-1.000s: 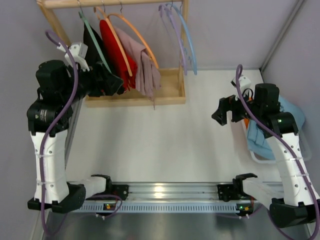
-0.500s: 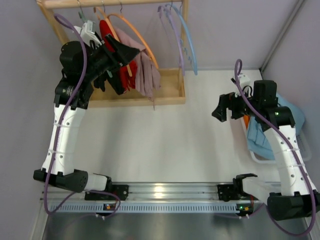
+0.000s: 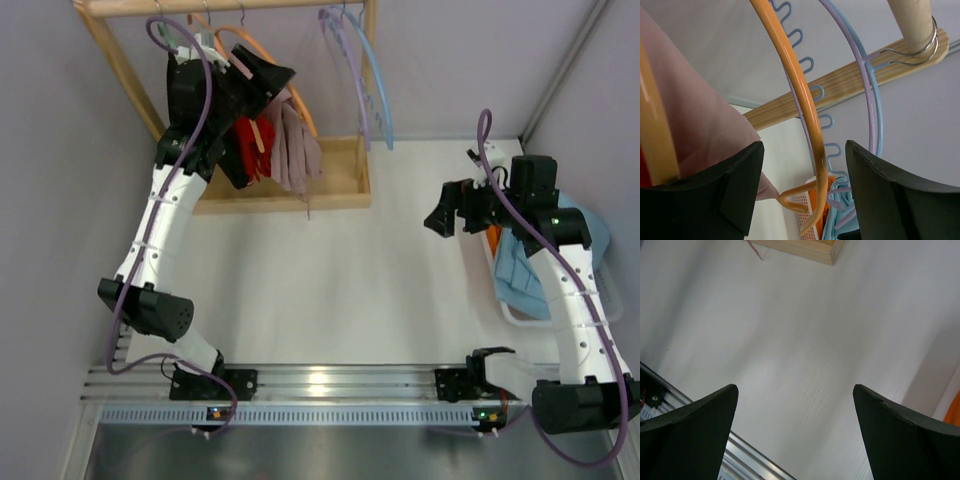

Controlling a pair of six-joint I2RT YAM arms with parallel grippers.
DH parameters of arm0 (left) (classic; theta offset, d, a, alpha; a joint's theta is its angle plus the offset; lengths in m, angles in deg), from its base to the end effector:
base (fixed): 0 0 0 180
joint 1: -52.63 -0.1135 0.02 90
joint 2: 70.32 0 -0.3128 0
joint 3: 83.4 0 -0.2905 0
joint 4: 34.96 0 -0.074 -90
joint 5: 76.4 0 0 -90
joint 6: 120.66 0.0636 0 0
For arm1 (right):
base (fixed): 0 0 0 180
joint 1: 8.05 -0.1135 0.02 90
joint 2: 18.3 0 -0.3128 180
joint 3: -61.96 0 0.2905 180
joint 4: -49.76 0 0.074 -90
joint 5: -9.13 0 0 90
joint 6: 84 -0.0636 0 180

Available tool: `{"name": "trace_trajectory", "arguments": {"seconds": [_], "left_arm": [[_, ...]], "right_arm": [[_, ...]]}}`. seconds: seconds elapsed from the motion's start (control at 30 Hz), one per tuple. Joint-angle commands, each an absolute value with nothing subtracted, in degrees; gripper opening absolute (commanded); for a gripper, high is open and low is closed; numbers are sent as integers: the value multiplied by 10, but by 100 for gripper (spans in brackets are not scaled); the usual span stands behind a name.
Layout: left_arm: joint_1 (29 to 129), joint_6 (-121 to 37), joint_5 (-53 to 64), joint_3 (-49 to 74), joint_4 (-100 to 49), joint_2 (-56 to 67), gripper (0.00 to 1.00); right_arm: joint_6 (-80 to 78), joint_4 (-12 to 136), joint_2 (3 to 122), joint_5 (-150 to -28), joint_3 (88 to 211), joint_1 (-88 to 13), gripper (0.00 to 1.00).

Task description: Remove the trousers from the hanger

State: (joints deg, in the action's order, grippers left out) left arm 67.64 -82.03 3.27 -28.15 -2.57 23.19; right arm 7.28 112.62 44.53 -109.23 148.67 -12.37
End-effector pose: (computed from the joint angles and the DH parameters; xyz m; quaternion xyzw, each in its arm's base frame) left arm 0.4066 -0.1208 0.5736 -0.1620 0.6954 -0.4354 0.5482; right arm 0.2409 0.0485 0.4276 -0.1481 0.8688 0.2321 0.4115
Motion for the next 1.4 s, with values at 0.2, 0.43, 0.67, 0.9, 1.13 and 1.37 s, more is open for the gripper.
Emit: {"name": "trace_trajectory", "arguments": {"seconds": [0.2, 0.43, 0.67, 0.9, 1.13, 1.37], "left_arm": [[691, -862, 55, -326, -103, 263, 64], [693, -858, 40, -329, -128, 272, 41], [693, -885, 36, -327, -150, 288, 29], [693, -906, 45, -321, -164, 302, 22], [689, -917, 25, -311, -183, 292, 0], [688, -912, -12, -333, -213, 274, 0]], "right_arm": [[71, 1114, 445, -1106, 1508, -114, 99], [65, 1110, 451, -1109, 1509, -114, 99], [66, 1113, 448, -1106, 1515, -114, 99], [71, 1119, 438, -1101, 1514, -112, 99], [72, 1119, 440, -1103, 1515, -113, 99], [68, 1115, 443, -1108, 1519, -114, 99]]}}
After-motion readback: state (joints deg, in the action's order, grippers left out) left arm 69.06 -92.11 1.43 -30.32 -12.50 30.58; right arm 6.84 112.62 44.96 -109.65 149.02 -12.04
